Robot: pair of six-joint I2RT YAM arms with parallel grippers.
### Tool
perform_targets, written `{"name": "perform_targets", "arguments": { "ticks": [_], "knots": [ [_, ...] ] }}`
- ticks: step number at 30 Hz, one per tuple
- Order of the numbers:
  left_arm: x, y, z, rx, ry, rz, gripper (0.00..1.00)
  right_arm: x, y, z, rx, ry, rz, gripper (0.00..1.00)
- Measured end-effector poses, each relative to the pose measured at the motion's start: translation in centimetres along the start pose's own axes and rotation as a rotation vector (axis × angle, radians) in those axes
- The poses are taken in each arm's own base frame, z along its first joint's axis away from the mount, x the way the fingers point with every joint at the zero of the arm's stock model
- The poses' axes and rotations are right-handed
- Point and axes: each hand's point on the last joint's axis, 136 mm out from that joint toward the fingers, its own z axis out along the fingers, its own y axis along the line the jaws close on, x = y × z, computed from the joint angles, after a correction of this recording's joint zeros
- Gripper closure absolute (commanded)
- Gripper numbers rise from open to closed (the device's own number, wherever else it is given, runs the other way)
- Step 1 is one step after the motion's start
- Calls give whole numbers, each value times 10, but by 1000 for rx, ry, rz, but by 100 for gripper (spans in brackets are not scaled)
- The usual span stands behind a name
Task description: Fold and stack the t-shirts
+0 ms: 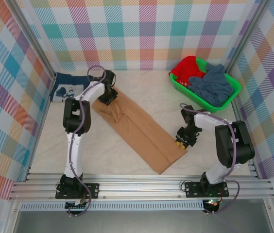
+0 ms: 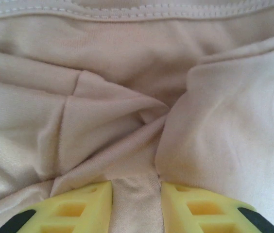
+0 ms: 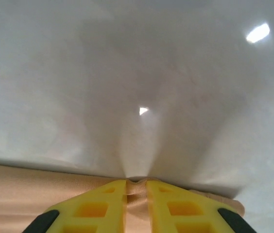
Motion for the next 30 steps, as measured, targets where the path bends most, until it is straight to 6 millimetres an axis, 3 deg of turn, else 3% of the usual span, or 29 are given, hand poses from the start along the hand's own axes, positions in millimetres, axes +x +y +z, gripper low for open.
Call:
{"name": "perform_targets", "arguments": {
  "ticks": [4,7,9,12,14,19,21,23,26,30],
  "knots": [
    [-11,-55,13,124,-7,47,66,29,12,8,-9,55,20,82],
    [-15,-75,16,172,-15,76,62,52,22,13,9,78,2,82],
    [-15,-76,14,168,-16,90,58,62,25,14,16,89,-1,80],
    [-21,-66,7,122,-45,105,55,63,29,6,27,79,5,76],
    [-22,-55,-6,88,-67,112,55,56,42,-9,11,39,-27,71],
    [-11,-15,-82,61,-97,81,56,27,98,-60,-113,-149,-246,67],
    [-12,-4,-109,96,-121,54,56,20,109,-69,-138,-189,-330,68],
    [-17,9,-122,138,-128,10,58,17,117,-72,-146,-210,-413,68],
    [-35,24,-107,185,-116,-51,59,10,126,-63,-131,-214,-501,70],
    [-49,35,-58,174,-74,-52,60,5,133,-37,-98,-177,-560,70]
  ]
}}
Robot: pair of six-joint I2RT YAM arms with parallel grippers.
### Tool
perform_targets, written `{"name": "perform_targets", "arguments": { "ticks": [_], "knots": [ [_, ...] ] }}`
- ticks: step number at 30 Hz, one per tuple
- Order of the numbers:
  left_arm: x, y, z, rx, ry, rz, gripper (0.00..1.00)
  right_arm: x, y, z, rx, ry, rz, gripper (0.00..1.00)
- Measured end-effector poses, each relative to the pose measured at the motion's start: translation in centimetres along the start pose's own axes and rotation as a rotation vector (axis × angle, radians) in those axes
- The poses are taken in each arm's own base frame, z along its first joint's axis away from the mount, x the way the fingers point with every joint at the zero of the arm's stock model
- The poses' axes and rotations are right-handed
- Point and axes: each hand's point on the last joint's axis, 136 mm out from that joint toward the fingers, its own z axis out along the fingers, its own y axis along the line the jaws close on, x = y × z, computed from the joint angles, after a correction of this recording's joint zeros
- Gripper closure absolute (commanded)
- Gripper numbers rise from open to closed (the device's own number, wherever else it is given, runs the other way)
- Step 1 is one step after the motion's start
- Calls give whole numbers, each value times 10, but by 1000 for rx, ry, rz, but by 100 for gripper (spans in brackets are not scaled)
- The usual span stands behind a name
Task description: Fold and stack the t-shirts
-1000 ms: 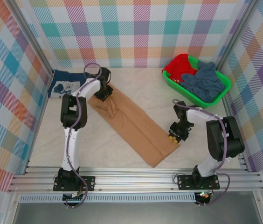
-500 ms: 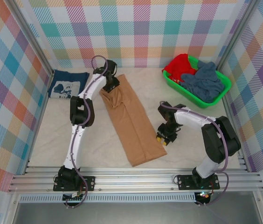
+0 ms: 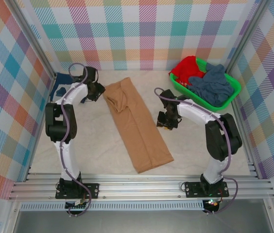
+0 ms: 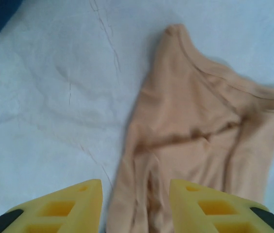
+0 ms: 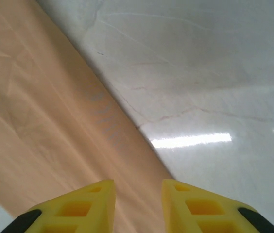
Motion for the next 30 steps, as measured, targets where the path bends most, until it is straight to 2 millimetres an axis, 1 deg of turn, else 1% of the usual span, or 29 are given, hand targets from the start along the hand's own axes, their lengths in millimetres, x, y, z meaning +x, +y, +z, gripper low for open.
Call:
{"name": "perform_targets", "arguments": {
  "ticks": [1,3,5,8,13,15,17,18,20,22,23,28,30],
  "knots": [
    [1,3,12,-7,13,9,60,0,0,6,5,10,-8,70],
    [7,5,28,-14,37,31,60,1,1,13,6,26,-23,70],
    [13,5,36,-15,53,49,59,3,2,19,5,39,-34,70],
    [17,-1,39,8,61,64,58,3,2,27,9,50,-42,69],
    [16,-22,34,56,36,86,59,4,4,31,3,58,-47,69],
    [16,-28,32,61,25,94,59,5,4,33,6,64,-49,69],
    [17,-30,33,57,16,96,58,8,5,37,7,74,-53,69],
    [18,-28,33,54,17,96,59,9,6,40,8,80,-55,69],
    [21,-25,35,39,30,93,63,12,6,45,14,93,-59,70],
    [23,-20,38,4,49,91,69,12,7,46,18,92,-59,69],
    [23,-19,41,-14,51,88,70,12,7,46,22,93,-59,70],
    [27,1,56,-108,68,72,71,14,7,48,49,85,-62,70],
    [24,-6,57,-92,64,66,71,15,8,48,66,71,-69,70]
  ]
}}
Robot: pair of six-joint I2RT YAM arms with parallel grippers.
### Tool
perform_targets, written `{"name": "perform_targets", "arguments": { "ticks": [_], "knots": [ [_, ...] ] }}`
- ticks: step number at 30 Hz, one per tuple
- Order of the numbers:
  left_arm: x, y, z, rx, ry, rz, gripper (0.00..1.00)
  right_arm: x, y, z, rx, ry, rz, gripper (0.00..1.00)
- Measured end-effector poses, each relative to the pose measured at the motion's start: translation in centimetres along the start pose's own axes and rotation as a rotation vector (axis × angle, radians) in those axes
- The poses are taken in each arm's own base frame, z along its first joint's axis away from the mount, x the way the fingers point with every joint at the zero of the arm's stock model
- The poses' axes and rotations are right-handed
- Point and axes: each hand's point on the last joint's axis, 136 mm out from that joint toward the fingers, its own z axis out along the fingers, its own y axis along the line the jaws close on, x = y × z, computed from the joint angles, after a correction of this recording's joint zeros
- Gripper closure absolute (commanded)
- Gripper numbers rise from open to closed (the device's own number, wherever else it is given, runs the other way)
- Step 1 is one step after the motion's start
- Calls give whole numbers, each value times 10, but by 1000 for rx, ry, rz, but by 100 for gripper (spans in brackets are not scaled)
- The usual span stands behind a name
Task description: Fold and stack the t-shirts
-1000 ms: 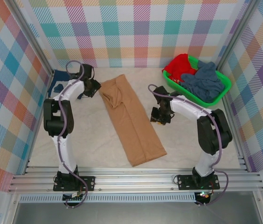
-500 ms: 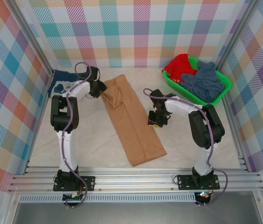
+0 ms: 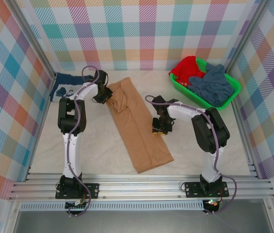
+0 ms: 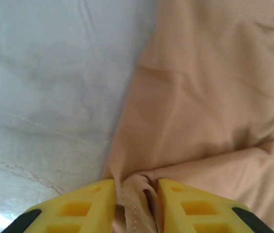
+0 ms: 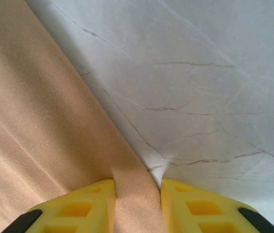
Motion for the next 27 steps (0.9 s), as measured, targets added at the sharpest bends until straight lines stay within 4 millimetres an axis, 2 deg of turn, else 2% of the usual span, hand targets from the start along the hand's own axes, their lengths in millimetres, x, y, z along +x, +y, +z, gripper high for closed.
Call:
{"name": "perform_targets", "arguments": {
  "ticks": [6,9,13,15,18,20,24,27],
  "knots": [
    [-12,-36,14,86,-11,16,71,7,7,1,32,-66,3,70],
    [-12,-45,16,98,-16,33,71,12,11,1,32,-83,12,69],
    [-13,-41,15,77,-32,60,66,19,16,1,28,-73,20,69],
    [-12,-36,12,62,-37,74,64,29,20,0,28,-35,7,68],
    [-7,-30,5,49,-31,89,65,37,28,-8,32,-7,-20,68],
    [-8,-31,1,53,-33,100,66,32,38,-18,14,-17,-32,67],
    [-7,-31,0,54,-32,118,68,1,55,-37,-39,-72,-40,67],
    [-8,-32,-1,53,-31,129,71,-15,61,-40,-57,-84,-42,67]
  ]
}}
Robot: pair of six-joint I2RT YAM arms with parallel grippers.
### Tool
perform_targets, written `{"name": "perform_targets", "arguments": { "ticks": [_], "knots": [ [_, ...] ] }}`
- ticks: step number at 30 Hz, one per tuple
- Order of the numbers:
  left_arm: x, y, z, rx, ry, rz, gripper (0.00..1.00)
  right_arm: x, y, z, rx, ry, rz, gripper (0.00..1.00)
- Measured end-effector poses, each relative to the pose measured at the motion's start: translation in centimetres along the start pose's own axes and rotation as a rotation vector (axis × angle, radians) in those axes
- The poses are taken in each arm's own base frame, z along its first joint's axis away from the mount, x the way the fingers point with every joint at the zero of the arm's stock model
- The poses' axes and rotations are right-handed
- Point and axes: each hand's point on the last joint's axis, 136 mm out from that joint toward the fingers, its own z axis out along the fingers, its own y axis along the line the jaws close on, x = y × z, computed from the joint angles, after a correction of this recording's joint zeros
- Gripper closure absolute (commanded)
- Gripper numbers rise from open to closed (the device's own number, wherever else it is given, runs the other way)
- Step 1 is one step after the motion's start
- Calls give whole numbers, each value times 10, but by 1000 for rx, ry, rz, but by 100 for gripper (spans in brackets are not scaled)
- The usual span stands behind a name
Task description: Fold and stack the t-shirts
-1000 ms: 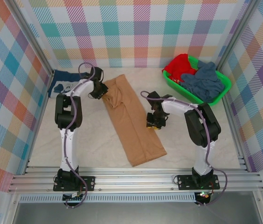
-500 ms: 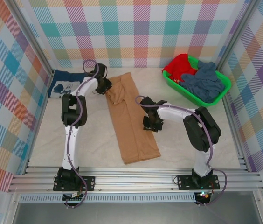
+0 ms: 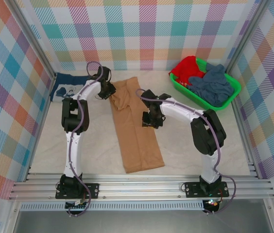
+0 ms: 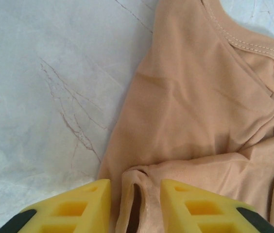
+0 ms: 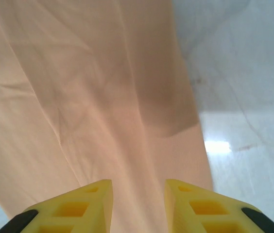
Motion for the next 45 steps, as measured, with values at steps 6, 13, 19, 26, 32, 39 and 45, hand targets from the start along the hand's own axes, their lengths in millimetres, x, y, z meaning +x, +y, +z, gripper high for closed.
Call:
{"name": "perform_targets", "arguments": {
  "ticks": [6,13,19,26,32,39,45],
  "knots": [
    [-6,-5,-6,8,-11,16,84,-2,-2,14,7,37,2,67],
    [-8,-8,-9,12,-18,34,90,4,-4,28,13,81,4,67],
    [-6,-3,-9,-8,-12,52,74,4,-4,30,12,86,6,67],
    [-6,-3,-9,-11,-9,56,72,4,-4,30,12,86,7,67],
    [-5,-3,-9,-8,-7,63,84,4,-4,30,12,86,7,67],
    [-5,-2,-8,-10,-5,66,78,4,-4,30,13,86,7,67],
    [-3,0,-3,-16,2,67,85,4,-5,31,15,88,7,67]
  ]
}}
